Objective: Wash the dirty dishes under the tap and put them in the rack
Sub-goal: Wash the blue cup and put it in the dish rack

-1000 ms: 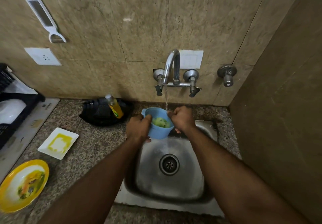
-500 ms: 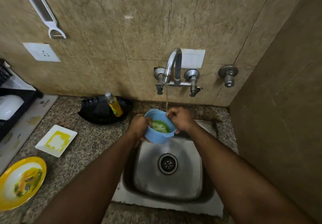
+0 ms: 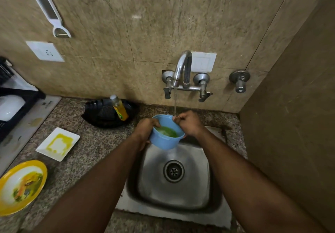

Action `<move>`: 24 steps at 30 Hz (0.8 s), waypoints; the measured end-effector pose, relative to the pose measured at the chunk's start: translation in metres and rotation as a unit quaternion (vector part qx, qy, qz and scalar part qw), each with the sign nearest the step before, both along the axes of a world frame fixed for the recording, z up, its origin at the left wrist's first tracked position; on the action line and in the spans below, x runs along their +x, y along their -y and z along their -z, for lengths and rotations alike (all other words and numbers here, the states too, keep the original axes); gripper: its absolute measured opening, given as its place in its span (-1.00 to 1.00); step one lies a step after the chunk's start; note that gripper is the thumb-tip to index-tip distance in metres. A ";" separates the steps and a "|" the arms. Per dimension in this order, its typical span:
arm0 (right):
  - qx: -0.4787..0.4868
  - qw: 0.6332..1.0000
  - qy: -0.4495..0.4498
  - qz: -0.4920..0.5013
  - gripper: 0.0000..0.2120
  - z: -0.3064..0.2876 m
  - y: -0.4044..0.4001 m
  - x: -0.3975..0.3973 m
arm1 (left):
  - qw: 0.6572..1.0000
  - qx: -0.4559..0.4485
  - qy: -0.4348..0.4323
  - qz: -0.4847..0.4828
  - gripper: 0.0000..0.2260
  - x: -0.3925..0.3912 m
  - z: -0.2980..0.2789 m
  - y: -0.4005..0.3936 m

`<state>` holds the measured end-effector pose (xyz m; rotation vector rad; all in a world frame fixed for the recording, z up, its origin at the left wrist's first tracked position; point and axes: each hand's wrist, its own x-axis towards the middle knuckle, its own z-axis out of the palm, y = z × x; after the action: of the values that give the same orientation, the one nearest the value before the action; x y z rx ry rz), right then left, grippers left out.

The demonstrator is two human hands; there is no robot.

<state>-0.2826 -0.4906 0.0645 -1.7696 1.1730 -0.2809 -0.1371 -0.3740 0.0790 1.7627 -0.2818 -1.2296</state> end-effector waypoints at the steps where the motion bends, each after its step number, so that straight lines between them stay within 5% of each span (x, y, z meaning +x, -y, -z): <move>1: 0.008 1.000 0.013 0.019 -0.77 -0.001 -0.001 0.001 | 1.000 -0.007 -0.010 -0.002 -0.65 0.002 0.002 0.002; 7: 0.018 0.995 -0.005 0.100 -0.69 -0.003 -0.004 -0.001 | 0.994 -0.066 0.060 -0.064 -0.77 -0.008 0.007 0.000; 11: -0.022 0.999 -0.044 0.024 -0.83 -0.008 0.001 0.000 | 0.998 -0.029 -0.022 -0.044 -0.85 -0.003 0.005 -0.005; 17: -0.078 0.995 -0.046 0.035 -0.80 -0.003 0.002 -0.001 | 0.993 -0.059 -0.104 0.013 -0.68 -0.003 -0.002 0.003; 21: -0.063 0.990 -0.034 0.121 -0.70 0.007 0.004 -0.008 | 0.994 -0.092 -0.051 -0.028 -0.32 -0.005 0.023 0.010; 24: -0.128 0.986 -0.065 0.082 -0.66 0.006 0.006 -0.010 | 0.994 -0.094 0.007 -0.059 -0.51 -0.006 0.033 0.011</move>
<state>-0.2925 -0.4971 0.0587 -1.9373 1.4323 -0.4358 -0.1427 -0.3850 0.0461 1.6043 -0.2880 -1.0715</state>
